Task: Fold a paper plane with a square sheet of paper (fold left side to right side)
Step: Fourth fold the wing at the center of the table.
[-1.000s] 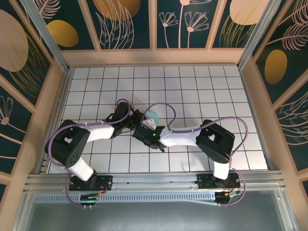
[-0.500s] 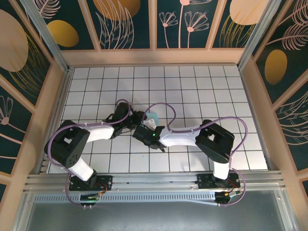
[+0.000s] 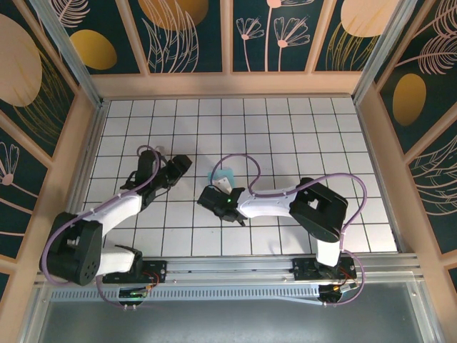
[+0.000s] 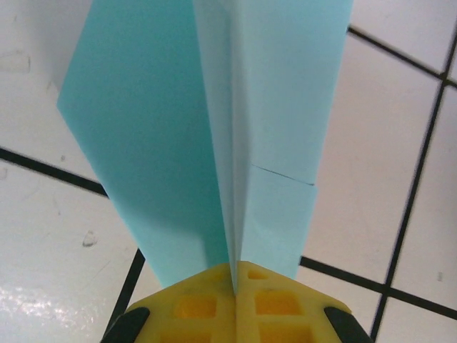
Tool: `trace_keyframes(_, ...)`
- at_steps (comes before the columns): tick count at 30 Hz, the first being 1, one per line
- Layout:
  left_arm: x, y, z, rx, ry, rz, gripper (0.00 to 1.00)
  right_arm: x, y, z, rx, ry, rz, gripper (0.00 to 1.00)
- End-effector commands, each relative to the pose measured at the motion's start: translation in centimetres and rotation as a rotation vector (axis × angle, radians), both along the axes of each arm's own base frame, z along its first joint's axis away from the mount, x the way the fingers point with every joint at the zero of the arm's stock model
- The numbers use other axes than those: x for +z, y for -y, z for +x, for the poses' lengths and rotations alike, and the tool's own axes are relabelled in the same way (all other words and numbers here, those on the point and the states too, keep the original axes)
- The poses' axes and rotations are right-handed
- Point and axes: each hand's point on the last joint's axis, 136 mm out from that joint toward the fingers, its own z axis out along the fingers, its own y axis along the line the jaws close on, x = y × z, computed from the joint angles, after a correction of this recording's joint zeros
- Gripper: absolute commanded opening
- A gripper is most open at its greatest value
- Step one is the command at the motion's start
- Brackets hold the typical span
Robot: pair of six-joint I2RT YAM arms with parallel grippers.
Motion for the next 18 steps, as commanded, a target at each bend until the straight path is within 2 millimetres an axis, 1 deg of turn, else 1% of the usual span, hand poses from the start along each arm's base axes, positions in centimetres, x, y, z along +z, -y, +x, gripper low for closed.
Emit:
trace_keyframes(1, -1.5, -1.2, -1.8, -0.027, -0.041, 0.039, 0.61, 0.8, -0.7, -0.3, 0.071, -0.052, 0.092, 0.0)
trace_keyframes(4, -1.8, -1.2, -2.4, -0.051, -0.04, 0.056, 0.62, 1.1, -1.3, -0.8, 0.128, -0.112, 0.185, 0.0)
trace_keyframes(8, -2.4, -1.1, -2.9, -0.077, -0.045, 0.072, 0.62, 1.7, -1.1, -0.7, 0.167, -0.155, 0.284, 0.0)
trace_keyframes(13, -2.8, -0.4, -3.4, -0.12, -0.044, 0.045, 0.61, 2.5, -1.1, -1.1, 0.229, -0.256, 0.434, 0.0)
trace_keyframes(18, -3.3, 0.4, -4.0, -0.161, -0.044, 0.005, 0.58, 2.6, -1.1, -1.6, 0.26, -0.338, 0.552, 0.0)
